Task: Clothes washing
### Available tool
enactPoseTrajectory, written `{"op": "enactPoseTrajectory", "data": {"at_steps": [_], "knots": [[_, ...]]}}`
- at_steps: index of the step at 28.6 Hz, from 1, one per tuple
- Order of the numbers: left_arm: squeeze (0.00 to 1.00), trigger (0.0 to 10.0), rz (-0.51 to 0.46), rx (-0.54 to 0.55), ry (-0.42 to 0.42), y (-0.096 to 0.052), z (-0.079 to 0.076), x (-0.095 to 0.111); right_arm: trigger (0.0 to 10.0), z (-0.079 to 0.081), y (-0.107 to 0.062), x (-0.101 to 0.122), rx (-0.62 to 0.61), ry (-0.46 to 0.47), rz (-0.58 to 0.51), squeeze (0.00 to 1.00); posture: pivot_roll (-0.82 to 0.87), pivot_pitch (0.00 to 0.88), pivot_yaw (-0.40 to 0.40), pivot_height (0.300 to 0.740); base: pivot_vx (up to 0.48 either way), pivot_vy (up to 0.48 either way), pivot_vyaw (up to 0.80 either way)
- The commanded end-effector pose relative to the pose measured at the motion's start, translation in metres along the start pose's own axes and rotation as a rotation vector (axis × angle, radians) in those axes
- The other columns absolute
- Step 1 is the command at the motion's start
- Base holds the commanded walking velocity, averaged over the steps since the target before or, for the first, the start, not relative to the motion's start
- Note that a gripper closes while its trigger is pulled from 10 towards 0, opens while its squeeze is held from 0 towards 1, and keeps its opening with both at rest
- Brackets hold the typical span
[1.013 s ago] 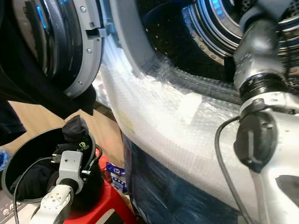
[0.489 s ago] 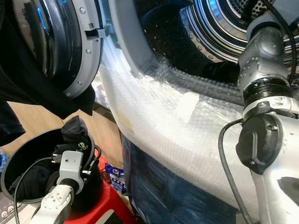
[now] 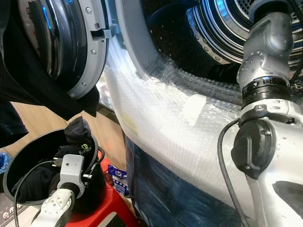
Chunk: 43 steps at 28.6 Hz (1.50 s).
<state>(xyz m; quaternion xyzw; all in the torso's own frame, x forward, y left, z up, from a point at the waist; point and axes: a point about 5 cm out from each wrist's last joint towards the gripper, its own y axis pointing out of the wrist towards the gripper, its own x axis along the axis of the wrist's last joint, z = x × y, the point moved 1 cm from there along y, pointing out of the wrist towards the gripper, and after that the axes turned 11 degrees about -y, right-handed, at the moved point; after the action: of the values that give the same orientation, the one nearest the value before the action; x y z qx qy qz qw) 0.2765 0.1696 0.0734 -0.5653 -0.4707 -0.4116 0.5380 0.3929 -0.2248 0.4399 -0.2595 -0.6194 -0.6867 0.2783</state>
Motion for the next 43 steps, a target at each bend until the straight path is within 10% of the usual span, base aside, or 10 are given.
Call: {"op": "enactPoseTrajectory", "data": {"at_steps": [1,10,19,32,43], "knots": [[0.00,10.0,0.001,-0.006,0.001,-0.002,0.000,-0.002,10.0,0.000,-0.001,0.008,0.018,0.039,-0.044,0.00,0.13,0.000,0.034,0.740,0.000,0.000,0.00],[0.00,10.0,0.001,-0.003,0.002,-0.002,0.002,-0.002,10.0,0.002,-0.022,0.015,0.125,0.151,-0.085,0.00,0.14,0.000,0.021,0.740,0.000,0.000,0.00],[0.00,10.0,0.010,-0.001,0.005,-0.001,0.003,-0.005,10.0,0.053,-0.049,0.068,0.386,0.509,-0.232,0.00,0.12,0.000,0.022,0.740,0.000,0.000,0.00],[0.00,10.0,-0.011,0.020,-0.003,-0.001,0.006,-0.002,10.0,0.098,-0.091,0.071,0.696,0.581,-0.184,0.00,0.14,0.000,0.012,0.740,0.000,0.000,0.00],[0.00,10.0,-0.050,0.067,-0.001,-0.001,0.019,0.005,10.0,0.124,-0.179,0.075,1.160,0.768,-0.098,0.00,0.14,0.000,0.009,0.740,0.000,0.000,0.00]]}}
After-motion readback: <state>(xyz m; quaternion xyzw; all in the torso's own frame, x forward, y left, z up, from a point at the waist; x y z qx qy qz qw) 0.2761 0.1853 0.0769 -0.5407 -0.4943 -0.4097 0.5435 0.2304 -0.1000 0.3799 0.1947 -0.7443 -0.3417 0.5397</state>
